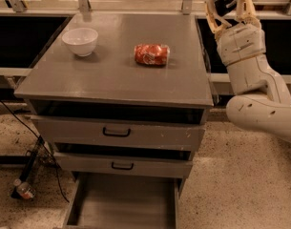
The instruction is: Pick rxbar chocolate from bottom drawer and place on counter
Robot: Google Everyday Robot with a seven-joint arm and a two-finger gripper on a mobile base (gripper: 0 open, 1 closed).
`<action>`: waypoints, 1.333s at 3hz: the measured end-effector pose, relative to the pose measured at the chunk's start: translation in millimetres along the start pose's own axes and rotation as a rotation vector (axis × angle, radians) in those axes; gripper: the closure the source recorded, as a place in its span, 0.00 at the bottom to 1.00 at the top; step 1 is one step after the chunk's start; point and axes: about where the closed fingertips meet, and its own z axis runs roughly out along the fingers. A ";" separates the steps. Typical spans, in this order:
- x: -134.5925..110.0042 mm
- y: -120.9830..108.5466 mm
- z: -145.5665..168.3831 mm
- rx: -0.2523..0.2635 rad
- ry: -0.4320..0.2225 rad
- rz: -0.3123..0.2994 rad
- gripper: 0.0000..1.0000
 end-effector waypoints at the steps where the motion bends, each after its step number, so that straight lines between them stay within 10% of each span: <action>1: -16.5 -3.3 -1.7 -0.038 0.012 0.227 1.00; 3: -25.5 -19.6 -9.6 -0.062 -0.013 0.495 1.00; 4: -27.4 -20.4 -8.6 -0.062 -0.016 0.526 1.00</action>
Offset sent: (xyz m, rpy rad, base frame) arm -0.0372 0.0094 0.0071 0.3014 0.2231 0.4279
